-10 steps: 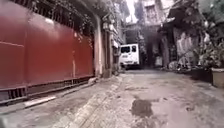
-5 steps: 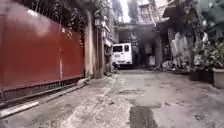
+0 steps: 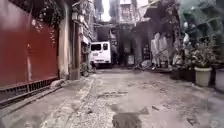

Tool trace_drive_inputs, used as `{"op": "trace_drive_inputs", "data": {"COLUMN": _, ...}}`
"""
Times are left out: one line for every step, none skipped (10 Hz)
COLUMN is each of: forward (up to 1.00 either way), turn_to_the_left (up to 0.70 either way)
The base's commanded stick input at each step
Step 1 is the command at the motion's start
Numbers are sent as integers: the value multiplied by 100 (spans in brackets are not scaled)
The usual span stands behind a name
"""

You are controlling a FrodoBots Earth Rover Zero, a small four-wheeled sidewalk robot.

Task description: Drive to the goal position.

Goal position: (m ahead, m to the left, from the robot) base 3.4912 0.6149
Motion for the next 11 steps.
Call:
{"op": "trace_drive_inputs", "data": {"forward": 50, "turn_to_the_left": 0}}
{"op": "trace_drive_inputs", "data": {"forward": 50, "turn_to_the_left": 0}}
{"op": "trace_drive_inputs", "data": {"forward": 50, "turn_to_the_left": 0}}
{"op": "trace_drive_inputs", "data": {"forward": 50, "turn_to_the_left": 0}}
{"op": "trace_drive_inputs", "data": {"forward": 50, "turn_to_the_left": 0}}
{"op": "trace_drive_inputs", "data": {"forward": 50, "turn_to_the_left": 0}}
{"op": "trace_drive_inputs", "data": {"forward": 50, "turn_to_the_left": 6}}
{"op": "trace_drive_inputs", "data": {"forward": 50, "turn_to_the_left": 17}}
{"op": "trace_drive_inputs", "data": {"forward": 50, "turn_to_the_left": 27}}
{"op": "trace_drive_inputs", "data": {"forward": 50, "turn_to_the_left": 27}}
{"op": "trace_drive_inputs", "data": {"forward": 50, "turn_to_the_left": 27}}
